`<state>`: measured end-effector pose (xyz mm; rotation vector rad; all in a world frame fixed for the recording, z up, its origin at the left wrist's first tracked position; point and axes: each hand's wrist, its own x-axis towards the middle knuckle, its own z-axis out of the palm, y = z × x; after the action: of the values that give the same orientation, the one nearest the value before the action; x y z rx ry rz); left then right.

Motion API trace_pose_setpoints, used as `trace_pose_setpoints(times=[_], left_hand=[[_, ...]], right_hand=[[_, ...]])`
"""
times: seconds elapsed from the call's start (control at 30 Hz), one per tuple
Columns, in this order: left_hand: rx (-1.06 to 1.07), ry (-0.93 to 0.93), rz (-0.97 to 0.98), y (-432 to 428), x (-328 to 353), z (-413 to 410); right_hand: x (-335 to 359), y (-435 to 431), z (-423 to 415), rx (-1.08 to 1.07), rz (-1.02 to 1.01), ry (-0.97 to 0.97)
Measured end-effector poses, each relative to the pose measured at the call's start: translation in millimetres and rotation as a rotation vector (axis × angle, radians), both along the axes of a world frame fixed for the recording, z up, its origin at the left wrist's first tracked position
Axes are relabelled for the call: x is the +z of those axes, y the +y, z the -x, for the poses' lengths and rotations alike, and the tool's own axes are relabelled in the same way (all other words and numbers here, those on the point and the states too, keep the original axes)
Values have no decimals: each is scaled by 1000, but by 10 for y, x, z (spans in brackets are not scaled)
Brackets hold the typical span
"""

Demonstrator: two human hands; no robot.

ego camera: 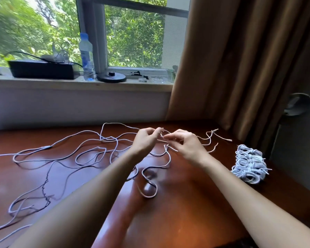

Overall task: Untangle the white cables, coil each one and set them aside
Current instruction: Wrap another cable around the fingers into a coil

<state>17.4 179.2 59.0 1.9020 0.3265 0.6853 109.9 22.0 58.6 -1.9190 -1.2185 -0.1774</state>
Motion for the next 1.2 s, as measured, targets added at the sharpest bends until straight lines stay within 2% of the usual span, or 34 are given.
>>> trace_pose_setpoints(times=[0.3, 0.5, 0.73, 0.87, 1.07, 1.2], left_hand=[[31, -34, 192, 226, -80, 460], [96, -16, 141, 439, -152, 583], [119, -13, 36, 604, -228, 662], [145, -33, 65, 646, -254, 674], [168, -111, 229, 693, -318, 635], [227, -152, 275, 747, -346, 577]], right_hand=[[-55, 297, 259, 102, 16, -9], [-37, 494, 342, 80, -62, 5], [-92, 781, 256, -52, -40, -214], [-185, 881, 214, -102, -51, -245], [-240, 929, 206, 57, -89, -109], [-298, 949, 233, 67, -159, -2]])
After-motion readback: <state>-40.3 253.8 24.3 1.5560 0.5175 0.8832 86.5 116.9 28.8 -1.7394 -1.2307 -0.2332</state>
